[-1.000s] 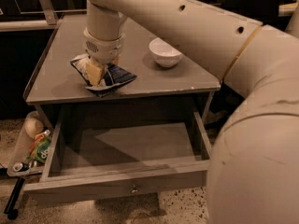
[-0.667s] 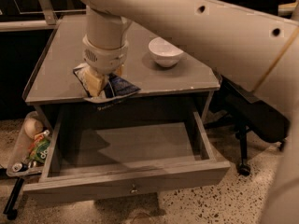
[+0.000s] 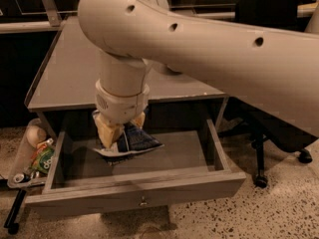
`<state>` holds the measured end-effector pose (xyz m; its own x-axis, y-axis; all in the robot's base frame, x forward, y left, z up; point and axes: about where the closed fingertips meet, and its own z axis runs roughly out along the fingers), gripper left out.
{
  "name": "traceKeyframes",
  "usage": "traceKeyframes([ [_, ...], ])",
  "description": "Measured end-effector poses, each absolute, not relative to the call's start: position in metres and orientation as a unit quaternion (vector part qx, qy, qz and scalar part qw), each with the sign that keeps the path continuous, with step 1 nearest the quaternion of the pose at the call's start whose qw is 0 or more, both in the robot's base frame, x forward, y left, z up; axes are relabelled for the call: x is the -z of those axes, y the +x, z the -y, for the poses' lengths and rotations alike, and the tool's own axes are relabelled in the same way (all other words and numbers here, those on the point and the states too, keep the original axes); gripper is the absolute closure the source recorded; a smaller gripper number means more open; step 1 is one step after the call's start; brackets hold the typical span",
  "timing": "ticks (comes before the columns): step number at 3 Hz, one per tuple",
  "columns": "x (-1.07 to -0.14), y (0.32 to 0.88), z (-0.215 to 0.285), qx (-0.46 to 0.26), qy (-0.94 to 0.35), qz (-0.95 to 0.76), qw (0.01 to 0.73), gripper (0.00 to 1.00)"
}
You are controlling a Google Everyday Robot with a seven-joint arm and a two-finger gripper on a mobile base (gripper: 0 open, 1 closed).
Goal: Place blue chip bag into top drawer
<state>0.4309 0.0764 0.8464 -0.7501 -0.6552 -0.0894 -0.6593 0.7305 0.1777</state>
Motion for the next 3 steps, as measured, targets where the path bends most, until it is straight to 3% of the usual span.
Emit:
traceKeyframes([
  [3, -0.777, 0.458, -0.052, -0.107, -0.314, -0.943, -0.009, 1.0],
])
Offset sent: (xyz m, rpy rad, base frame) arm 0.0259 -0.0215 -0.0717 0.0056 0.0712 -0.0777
